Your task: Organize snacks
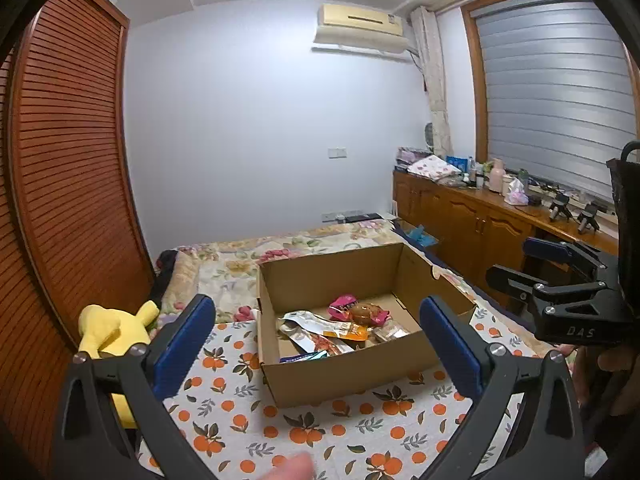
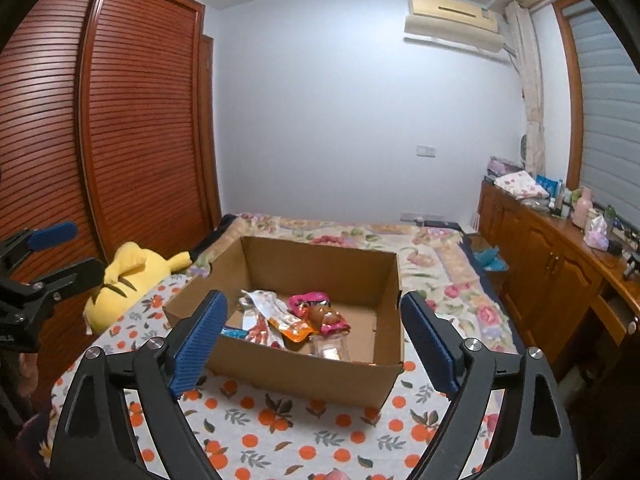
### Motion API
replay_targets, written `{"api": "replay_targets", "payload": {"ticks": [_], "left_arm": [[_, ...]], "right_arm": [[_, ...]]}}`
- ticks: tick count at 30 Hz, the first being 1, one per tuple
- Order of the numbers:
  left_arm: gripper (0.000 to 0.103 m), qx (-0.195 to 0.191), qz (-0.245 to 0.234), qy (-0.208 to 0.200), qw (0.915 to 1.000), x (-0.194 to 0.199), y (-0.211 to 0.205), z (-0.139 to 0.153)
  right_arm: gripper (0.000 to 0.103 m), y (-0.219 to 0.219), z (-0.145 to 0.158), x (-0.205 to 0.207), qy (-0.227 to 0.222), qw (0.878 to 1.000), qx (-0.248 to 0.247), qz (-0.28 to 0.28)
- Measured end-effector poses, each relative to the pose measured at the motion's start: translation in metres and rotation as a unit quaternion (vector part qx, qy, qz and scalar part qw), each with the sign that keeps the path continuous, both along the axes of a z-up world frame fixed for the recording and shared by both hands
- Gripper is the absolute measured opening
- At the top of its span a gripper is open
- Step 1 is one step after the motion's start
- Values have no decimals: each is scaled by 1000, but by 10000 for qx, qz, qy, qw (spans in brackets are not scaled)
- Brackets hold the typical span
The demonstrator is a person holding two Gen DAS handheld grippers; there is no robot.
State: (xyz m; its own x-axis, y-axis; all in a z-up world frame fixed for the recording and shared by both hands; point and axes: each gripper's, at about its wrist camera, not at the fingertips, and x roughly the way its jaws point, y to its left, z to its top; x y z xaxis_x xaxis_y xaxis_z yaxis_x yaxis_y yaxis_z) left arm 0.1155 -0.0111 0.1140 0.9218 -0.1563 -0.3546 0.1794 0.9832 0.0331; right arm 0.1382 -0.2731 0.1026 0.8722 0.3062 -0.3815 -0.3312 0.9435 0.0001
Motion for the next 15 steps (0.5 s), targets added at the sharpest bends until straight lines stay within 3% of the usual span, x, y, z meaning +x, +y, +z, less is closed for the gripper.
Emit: {"api": "replay_targets", "payload": {"ticks": [6, 15], "left_arm": [[103, 16, 83, -183, 9998, -20, -1, -2], [103, 18, 234, -136, 9996, -37, -1, -12]], "right_arm": [[91, -4, 1, -13, -84, 9998, 67, -183], [91, -4, -6, -38, -191, 9992, 48, -347]]}}
